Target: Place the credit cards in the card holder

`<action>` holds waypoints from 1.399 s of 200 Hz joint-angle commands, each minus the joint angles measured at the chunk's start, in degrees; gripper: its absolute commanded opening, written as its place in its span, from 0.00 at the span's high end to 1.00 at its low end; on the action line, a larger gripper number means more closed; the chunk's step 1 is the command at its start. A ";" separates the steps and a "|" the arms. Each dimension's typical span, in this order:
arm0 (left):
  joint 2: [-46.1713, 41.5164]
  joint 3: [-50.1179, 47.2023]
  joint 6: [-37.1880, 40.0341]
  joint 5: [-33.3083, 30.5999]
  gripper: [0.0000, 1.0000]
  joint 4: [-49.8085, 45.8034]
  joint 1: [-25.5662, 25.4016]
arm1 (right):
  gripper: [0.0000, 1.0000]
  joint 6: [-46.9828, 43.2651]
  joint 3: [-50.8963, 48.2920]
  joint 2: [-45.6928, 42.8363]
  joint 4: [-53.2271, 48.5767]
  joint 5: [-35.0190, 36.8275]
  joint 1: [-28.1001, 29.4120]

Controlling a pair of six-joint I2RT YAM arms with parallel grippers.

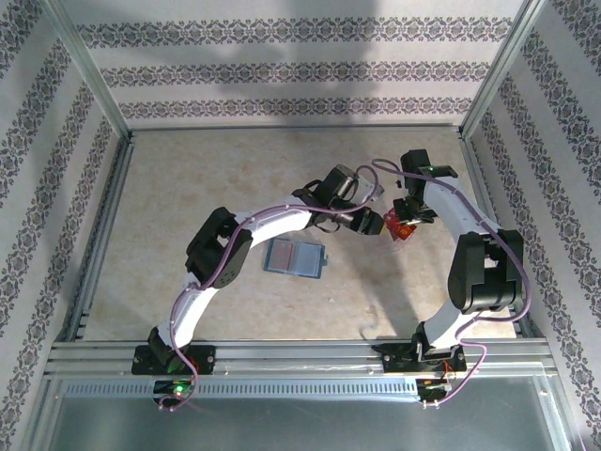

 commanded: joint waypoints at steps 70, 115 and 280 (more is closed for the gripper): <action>8.16 5.99 -12.63 3.64 0.41 7.93 3.01 | 0.72 0.56 -0.29 0.97 -0.92 -0.58 -0.59; 8.89 2.74 -22.36 6.68 0.45 18.86 3.00 | 0.72 0.57 -0.29 1.08 -0.85 -0.55 -0.67; 10.80 1.35 -28.75 4.93 0.60 24.64 1.86 | 0.73 0.59 -0.19 1.28 -0.86 -0.91 -0.85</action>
